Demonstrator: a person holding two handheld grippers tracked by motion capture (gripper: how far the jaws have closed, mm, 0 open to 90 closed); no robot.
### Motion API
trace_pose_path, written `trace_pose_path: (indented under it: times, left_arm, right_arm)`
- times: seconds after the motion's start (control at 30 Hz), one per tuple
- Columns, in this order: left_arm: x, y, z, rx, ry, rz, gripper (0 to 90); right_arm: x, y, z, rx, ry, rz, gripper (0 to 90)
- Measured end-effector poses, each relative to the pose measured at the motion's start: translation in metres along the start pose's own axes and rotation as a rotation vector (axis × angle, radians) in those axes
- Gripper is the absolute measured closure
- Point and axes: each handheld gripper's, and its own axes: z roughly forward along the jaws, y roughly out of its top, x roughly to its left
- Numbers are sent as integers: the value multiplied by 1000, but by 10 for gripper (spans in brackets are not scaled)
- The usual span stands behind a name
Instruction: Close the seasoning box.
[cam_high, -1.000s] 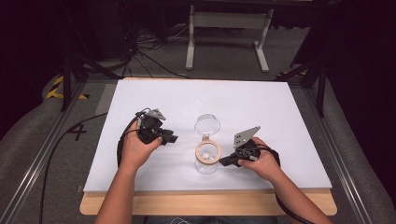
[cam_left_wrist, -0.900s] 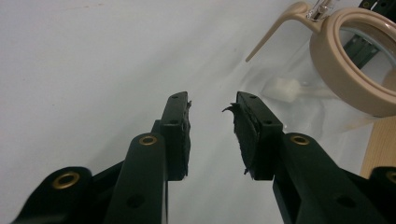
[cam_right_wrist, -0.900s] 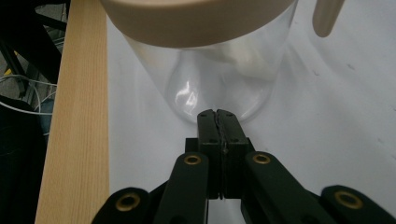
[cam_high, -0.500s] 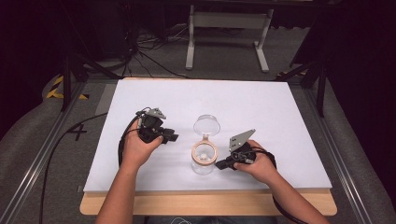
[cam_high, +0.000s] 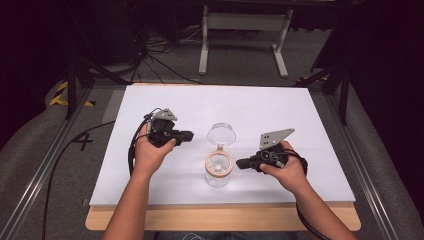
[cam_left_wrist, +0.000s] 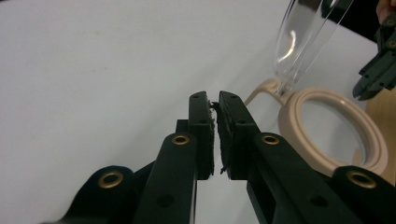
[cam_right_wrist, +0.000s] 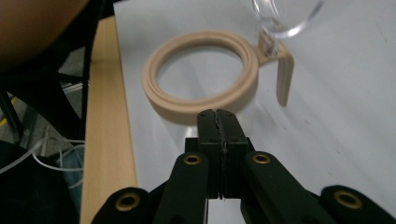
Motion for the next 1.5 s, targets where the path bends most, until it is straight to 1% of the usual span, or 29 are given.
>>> trace_pose_path:
  times: [0.07,0.1,0.17,0.2,0.23,0.27,0.3,0.33,0.37,0.4,0.43,0.47,0.53,0.6,0.63,0.7,0.77,0.87,0.9,1.0,1.07,1.17,1.2,1.23,1.27,1.3,1.37,1.47,1.5]
  left_arm:
    - [-2,3,3,-25,-10,-4,848]
    - [-2,3,3,-25,-10,-4,851]
    - [-4,6,6,-38,-14,-4,853]
    - [-7,8,7,-63,-17,-7,853]
    - [-7,8,7,-63,-17,-7,853]
    - [-10,10,7,-96,-7,9,853]
    - [-10,10,7,-96,-7,9,848]
    - [-13,10,7,-127,-21,13,848]
    - [-14,11,7,-143,-32,21,848]
    - [-17,12,8,-154,-30,31,849]
    - [-20,13,9,-154,-20,38,848]
    - [-21,14,10,-146,-22,43,849]
    - [-24,15,12,-148,-22,51,849]
    - [-25,15,14,-149,-16,52,851]
    - [-25,15,15,-162,-19,48,858]
    - [-26,14,16,-159,-25,39,861]
    - [-26,14,18,-153,-15,50,862]
    - [-27,14,18,-147,-23,44,869]
    - [-26,14,18,-150,-24,53,871]
    - [-26,14,16,-143,-30,52,874]
    - [-27,14,16,-146,-41,46,874]
    - [-28,14,14,-144,-51,53,874]
    - [-29,13,12,-132,-60,47,874]
    - [-29,13,12,-132,-60,47,880]
    - [-29,13,11,-129,-83,47,880]
    - [-29,13,11,-129,-83,47,894]
    - [-29,12,9,-109,-108,33,895]
    - [-29,12,8,-93,-130,44,896]
    - [-29,12,8,-93,-130,44,896]
  right_arm:
    - [4,5,0,-20,6,0,900]
    - [4,5,0,-20,6,0,900]
    - [8,11,3,-41,-6,6,900]
    - [8,12,5,-47,-11,11,900]
    - [8,12,5,-47,-11,11,900]
    - [9,13,6,-54,-12,14,900]
    - [9,13,6,-54,-12,14,900]
    - [11,15,9,-60,-12,16,900]
    - [13,17,11,-57,-10,8,900]
    - [14,18,12,-58,-10,0,900]
    - [16,19,12,-61,-7,-2,900]
    - [17,20,13,-62,-5,-6,900]
    - [19,21,14,-67,-3,-13,900]
    - [19,22,15,-69,-2,-10,900]
    - [20,22,15,-70,0,-8,900]
    - [19,22,15,-74,0,-12,900]
    - [19,23,15,-76,0,-11,900]
    - [17,24,15,-87,-5,-7,900]
    - [17,24,15,-89,-6,-6,900]
    - [16,23,16,-97,-9,1,900]
    - [16,23,16,-100,-12,1,900]
    - [17,24,15,-108,-11,-2,900]
    - [17,24,15,-111,-11,0,900]
    - [17,24,15,-111,-11,0,900]
    - [17,24,15,-113,-12,3,900]
    - [17,24,15,-113,-12,3,900]
    - [16,24,14,-115,-15,4,900]
    - [16,23,12,-116,-14,3,900]
    - [16,23,12,-116,-15,5,900]
